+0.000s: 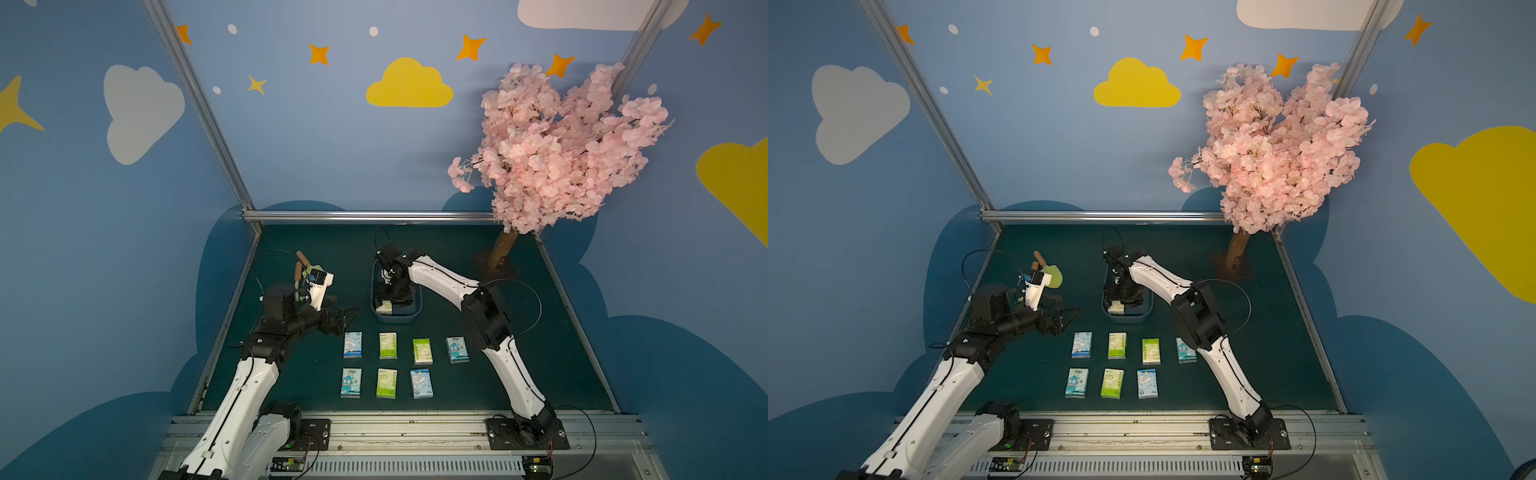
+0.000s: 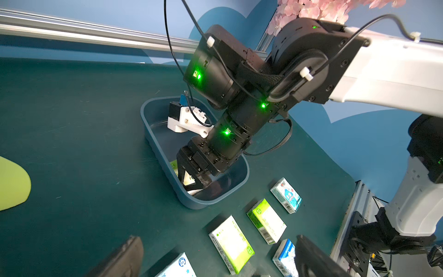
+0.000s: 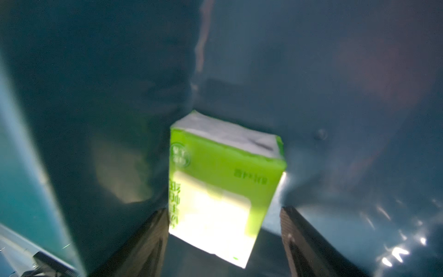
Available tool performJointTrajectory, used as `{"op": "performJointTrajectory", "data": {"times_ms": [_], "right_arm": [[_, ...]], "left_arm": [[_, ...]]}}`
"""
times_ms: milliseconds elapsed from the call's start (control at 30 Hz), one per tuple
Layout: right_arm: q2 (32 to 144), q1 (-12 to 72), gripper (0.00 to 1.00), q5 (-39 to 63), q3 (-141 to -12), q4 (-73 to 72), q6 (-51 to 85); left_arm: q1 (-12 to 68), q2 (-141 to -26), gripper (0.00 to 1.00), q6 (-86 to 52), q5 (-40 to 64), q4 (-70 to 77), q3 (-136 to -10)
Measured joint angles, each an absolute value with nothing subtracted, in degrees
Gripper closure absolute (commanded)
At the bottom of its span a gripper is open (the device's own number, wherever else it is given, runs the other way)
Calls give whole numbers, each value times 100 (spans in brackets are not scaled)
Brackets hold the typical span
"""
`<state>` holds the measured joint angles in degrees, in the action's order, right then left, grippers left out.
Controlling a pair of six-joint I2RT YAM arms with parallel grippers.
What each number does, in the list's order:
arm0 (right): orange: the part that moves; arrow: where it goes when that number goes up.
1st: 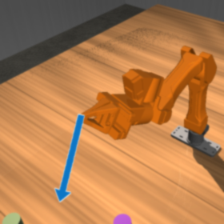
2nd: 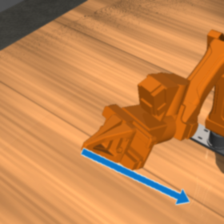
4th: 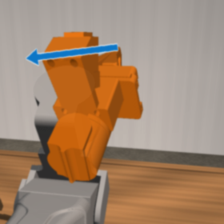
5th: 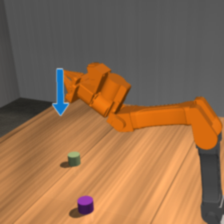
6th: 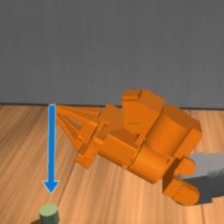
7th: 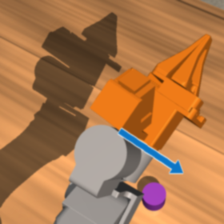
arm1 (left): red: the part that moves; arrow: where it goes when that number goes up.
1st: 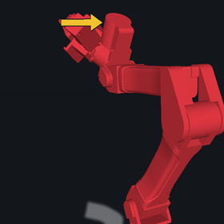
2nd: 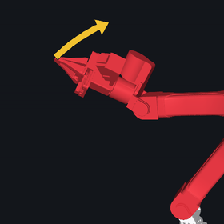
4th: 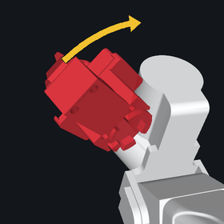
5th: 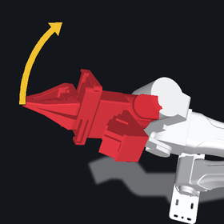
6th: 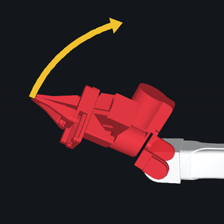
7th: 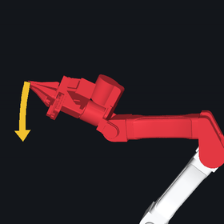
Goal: Take the pocket tissues out of the storage box
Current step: Pick up the pocket tissues from the storage box.
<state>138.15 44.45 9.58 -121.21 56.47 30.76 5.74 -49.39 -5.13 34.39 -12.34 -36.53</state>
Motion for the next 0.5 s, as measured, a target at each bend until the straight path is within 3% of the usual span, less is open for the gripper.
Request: {"op": "performJointTrajectory", "data": {"times_ms": [233, 500], "right_arm": [[13863, 4366, 26, 272, -12460, 6025, 2939], [13917, 4351, 21, 276, -12591, 6080, 2628]], "left_arm": [[574, -4939, 0, -515, 3387, -1234, -3653], [574, -4941, 0, -519, 3343, -1232, -3653]]}}
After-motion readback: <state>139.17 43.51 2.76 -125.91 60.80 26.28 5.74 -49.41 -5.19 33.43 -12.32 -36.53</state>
